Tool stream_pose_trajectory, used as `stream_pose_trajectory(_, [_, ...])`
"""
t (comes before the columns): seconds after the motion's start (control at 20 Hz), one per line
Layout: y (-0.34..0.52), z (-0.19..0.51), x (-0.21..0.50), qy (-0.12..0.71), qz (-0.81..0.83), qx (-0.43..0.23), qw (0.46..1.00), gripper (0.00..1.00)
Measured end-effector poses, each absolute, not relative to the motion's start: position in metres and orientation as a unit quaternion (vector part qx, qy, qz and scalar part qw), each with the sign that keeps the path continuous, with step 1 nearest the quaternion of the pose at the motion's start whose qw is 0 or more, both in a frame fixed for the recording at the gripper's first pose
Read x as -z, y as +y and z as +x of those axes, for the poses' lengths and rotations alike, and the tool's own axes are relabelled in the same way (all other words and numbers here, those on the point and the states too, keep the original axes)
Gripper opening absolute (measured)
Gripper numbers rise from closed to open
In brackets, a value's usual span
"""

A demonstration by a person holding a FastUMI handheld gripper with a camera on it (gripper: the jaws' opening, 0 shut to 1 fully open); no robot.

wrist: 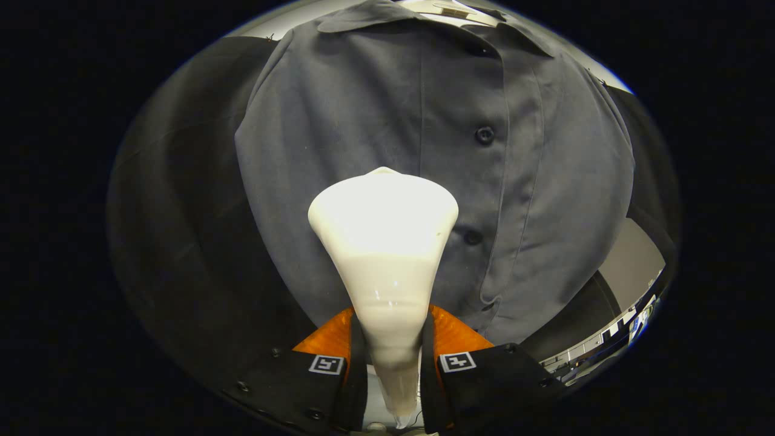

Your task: Iron the clothes twice with a garment steamer, once on the left side and once on the right side.

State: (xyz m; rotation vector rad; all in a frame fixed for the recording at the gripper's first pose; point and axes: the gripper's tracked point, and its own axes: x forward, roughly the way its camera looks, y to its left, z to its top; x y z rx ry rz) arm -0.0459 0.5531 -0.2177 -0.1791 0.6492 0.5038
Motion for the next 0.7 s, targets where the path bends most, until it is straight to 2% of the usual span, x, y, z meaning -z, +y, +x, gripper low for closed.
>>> stream_pose_trajectory(0.7, [0.501, -0.06, 0.343, 0.377, -0.102, -0.231, 0.891, 0.43])
